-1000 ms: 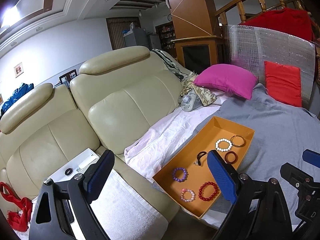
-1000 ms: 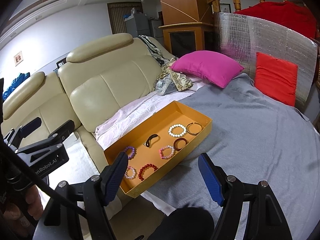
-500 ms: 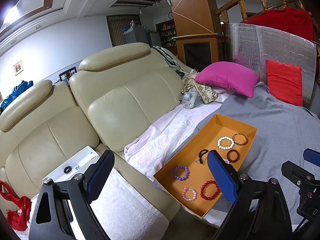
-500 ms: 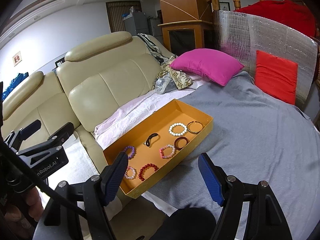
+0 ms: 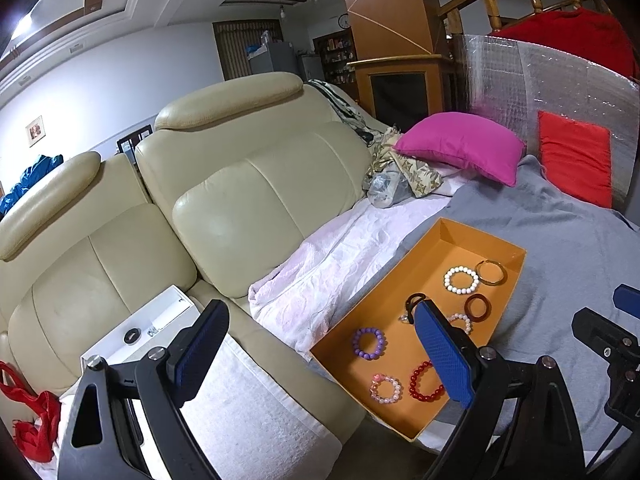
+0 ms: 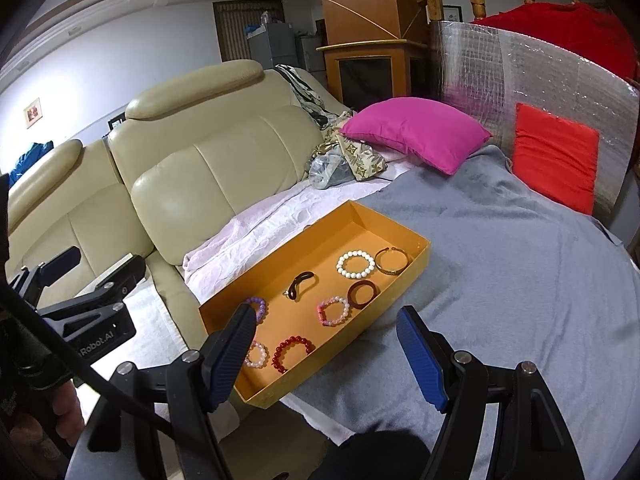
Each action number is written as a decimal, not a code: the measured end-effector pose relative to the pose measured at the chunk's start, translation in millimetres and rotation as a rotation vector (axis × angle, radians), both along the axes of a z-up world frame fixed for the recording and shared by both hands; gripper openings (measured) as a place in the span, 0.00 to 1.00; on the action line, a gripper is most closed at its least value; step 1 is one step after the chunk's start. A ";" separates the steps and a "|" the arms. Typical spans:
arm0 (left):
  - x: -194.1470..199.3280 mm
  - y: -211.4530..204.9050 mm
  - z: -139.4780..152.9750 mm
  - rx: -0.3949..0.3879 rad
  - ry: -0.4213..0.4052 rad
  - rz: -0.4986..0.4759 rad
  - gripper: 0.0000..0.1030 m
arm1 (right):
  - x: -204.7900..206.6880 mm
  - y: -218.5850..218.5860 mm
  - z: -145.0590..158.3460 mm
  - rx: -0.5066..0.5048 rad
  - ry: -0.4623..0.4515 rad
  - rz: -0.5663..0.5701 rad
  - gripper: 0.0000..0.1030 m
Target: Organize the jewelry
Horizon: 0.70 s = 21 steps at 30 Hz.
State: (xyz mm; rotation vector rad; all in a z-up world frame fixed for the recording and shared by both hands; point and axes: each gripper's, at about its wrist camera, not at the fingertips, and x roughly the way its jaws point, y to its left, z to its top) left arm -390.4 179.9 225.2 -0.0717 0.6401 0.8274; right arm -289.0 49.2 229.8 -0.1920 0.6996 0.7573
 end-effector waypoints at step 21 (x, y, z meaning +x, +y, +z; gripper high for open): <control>35.8 31.0 -13.9 -0.022 0.057 0.016 0.91 | 43.3 34.5 -24.6 -0.024 0.039 0.018 0.74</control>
